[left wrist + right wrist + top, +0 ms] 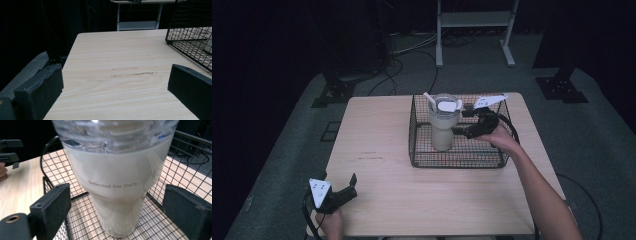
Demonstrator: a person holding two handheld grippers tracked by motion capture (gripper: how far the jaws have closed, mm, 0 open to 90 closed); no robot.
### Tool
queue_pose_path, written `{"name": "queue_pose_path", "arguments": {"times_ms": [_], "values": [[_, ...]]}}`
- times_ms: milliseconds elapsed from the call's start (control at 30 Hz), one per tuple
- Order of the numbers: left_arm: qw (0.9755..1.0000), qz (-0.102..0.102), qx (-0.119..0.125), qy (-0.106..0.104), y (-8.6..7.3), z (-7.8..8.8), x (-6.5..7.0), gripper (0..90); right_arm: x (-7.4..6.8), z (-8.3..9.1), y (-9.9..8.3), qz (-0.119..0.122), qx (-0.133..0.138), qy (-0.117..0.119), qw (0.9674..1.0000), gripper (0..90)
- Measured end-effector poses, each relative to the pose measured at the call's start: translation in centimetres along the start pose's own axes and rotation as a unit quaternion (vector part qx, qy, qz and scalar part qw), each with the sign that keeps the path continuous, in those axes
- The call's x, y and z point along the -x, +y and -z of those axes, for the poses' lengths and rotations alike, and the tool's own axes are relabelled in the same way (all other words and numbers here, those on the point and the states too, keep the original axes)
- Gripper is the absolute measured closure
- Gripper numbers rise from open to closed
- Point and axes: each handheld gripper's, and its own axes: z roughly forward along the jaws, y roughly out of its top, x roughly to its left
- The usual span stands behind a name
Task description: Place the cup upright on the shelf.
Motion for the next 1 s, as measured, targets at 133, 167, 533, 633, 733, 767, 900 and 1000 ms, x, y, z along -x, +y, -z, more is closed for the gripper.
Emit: {"name": "queue_pose_path", "arguments": {"times_ms": [133,167,533,633,733,767,900,1000], "values": [[1.0000,0.000,0.000,0.000,0.0,0.0,0.0,0.0,-0.2,0.6,0.2,-0.007,-0.003,-0.003,1.0000,7.6],[1.0000,0.000,0.000,0.000,0.0,0.0,0.0,0.0,-0.2,0.8,0.3,-0.008,-0.002,-0.003,1.0000,7.6],[1.0000,-0.003,0.000,0.002,0.0,-0.1,0.1,0.0,-1.3,3.0,0.0,-0.013,0.009,-0.012,0.9998,7.6],[1.0000,-0.004,-0.001,0.001,0.0,-0.1,0.0,0.0,-1.4,3.6,-0.1,-0.014,0.002,-0.012,0.9998,7.6],[1.0000,-0.005,-0.002,0.002,0.0,-0.1,0.1,0.0,-1.5,4.4,0.0,-0.014,0.010,-0.011,0.9998,7.7],[1.0000,-0.005,-0.003,0.001,0.0,-0.1,0.1,0.0,-1.6,4.6,-0.1,-0.013,0.012,-0.011,0.9998,7.7],[1.0000,-0.005,-0.003,0.001,0.0,-0.1,0.1,0.0,-1.8,5.3,-0.5,-0.014,0.009,-0.012,0.9998,7.7],[1.0000,-0.006,-0.004,0.001,0.0,-0.1,0.1,0.0,-2.0,5.6,-1.0,-0.015,0.007,-0.012,0.9998,7.7]]}}
